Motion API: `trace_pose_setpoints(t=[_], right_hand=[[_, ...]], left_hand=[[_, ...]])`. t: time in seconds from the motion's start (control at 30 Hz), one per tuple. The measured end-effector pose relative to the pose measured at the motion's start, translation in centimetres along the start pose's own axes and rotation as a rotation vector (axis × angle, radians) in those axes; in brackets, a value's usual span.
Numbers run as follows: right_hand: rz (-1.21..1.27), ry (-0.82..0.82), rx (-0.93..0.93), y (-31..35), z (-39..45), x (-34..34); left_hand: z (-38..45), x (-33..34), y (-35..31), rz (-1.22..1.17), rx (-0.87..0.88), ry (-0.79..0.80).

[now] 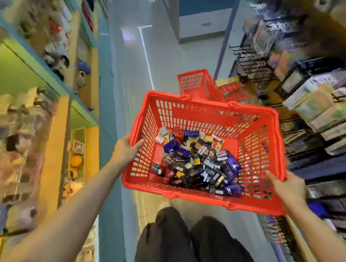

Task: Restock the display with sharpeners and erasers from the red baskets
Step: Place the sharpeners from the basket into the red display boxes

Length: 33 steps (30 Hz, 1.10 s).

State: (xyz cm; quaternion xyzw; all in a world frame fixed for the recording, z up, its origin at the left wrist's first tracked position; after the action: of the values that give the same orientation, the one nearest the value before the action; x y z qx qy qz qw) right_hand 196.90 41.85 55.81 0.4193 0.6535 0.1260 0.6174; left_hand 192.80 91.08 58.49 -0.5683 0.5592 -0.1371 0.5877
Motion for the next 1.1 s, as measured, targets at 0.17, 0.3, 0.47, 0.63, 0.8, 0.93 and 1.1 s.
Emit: trace_pose_setpoints(t=[0.17,0.3,0.47,0.63,0.8,0.93,1.1], right_hand=[[-0.002,-0.077,0.15,1.6,3.9,1.7],[0.017,-0.139,0.276,0.7,8.3,2.3],[0.059,-0.152,0.435,-0.7,13.7,3.1],[0.151,-0.242,0.571,-0.2,16.8,2.4],[0.216,-0.307,0.656,0.9,18.3,3.3],[0.219,-0.334,0.695,1.8,19.4,5.6],[0.186,-0.434,0.864,1.8,18.6,11.3]], left_hand=[[10.6,3.5,-5.1,0.071,-0.002,0.138],[17.7,9.2,-9.0,0.106,0.026,0.232],[24.8,16.9,-12.5,0.079,-0.023,0.361],[30.6,23.2,-17.8,0.084,0.036,0.498],[35.8,27.9,-22.7,0.119,0.142,0.597],[39.7,32.0,-25.3,0.148,0.117,0.693],[45.7,38.4,-25.4,0.25,0.174,0.812]])
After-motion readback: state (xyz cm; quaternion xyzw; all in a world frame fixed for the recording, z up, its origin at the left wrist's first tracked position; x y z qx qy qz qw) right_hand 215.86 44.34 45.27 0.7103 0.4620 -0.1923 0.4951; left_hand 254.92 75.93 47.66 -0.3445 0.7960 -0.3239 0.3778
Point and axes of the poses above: each hand's wrist, its own z-axis towards the middle knuckle, its own x-axis out of the palm, y = z × x, the point moved 4 cm from there along z, towards the middle knuckle
